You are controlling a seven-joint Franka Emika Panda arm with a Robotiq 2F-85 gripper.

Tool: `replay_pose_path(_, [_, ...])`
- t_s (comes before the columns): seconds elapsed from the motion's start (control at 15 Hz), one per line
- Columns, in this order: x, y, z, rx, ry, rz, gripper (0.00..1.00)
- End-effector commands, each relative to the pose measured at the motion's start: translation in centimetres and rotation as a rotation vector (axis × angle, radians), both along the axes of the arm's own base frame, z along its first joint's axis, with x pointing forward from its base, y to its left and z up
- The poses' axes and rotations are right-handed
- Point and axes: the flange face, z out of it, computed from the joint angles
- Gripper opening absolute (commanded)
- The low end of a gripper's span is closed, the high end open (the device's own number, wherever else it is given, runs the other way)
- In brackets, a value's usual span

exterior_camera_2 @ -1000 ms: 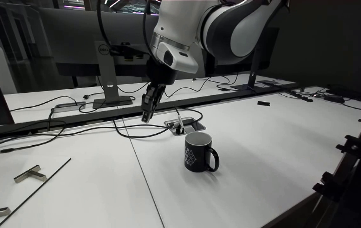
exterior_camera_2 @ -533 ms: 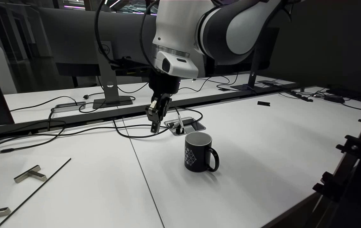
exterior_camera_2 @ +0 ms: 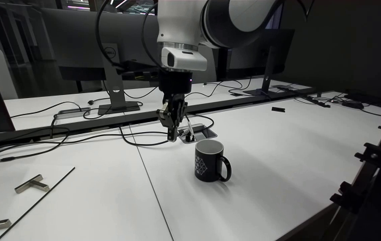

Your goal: Push the cup to the right on the table

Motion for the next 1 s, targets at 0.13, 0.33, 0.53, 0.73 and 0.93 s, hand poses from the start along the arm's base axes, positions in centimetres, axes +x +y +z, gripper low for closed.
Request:
replay_pose_path(0.13, [0.1, 0.2, -0.7, 0.049, 0.093, -0.031, 0.00])
replay_pose_path(0.33, [0.7, -0.4, -0.8, 0.058, 0.103, -0.055, 0.00])
replay_pose_path(0.53, [1.3, -1.0, -0.6, 0.062, 0.104, -0.074, 0.00])
replay_pose_path(0.73, [1.9, -1.5, -0.2, 0.064, 0.083, -0.081, 0.00])
replay_pose_path(0.93, [1.5, -1.5, -0.4, 0.051, 0.071, -0.080, 0.01])
